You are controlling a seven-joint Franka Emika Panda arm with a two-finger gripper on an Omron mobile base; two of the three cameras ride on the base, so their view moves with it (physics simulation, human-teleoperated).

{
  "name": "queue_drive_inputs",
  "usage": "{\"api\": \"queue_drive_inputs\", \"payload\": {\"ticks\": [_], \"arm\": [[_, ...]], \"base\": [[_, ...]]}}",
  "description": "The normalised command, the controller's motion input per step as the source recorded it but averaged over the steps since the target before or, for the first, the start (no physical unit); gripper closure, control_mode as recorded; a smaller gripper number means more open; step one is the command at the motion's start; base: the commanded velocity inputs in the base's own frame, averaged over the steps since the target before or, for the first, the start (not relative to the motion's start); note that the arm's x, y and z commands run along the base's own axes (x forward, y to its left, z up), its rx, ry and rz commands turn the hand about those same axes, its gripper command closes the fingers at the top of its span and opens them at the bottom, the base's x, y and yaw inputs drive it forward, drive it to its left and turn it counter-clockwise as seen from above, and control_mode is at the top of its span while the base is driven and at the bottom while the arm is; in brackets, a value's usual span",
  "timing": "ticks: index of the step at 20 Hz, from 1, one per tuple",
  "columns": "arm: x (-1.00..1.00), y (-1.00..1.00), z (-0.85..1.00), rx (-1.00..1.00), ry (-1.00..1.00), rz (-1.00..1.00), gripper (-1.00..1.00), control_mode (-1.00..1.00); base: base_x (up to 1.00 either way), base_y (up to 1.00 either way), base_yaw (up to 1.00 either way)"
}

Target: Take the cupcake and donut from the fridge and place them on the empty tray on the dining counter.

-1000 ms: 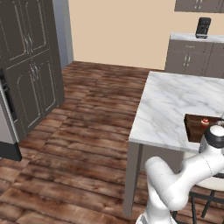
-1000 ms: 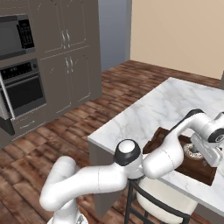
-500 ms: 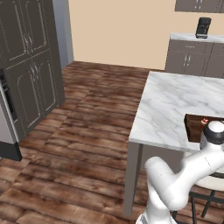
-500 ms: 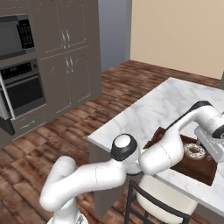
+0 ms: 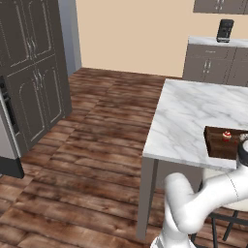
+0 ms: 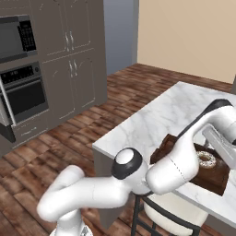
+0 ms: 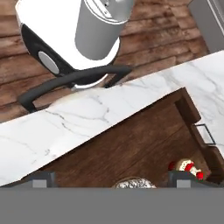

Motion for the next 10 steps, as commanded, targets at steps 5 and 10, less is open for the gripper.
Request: {"api": "queue_drive_inputs", "payload": {"ticks": [5, 10], "arm": [[-0.65, 1.0, 0.39, -0.26, -0.46, 0.04, -1.0, -1.0], [-0.65, 1.0, 0.03, -0.33, -0.51, 0.01, -1.0, -1.0]], "base": [[0.0, 0.0, 0.0], [0.0, 0.0, 0.0]]}}
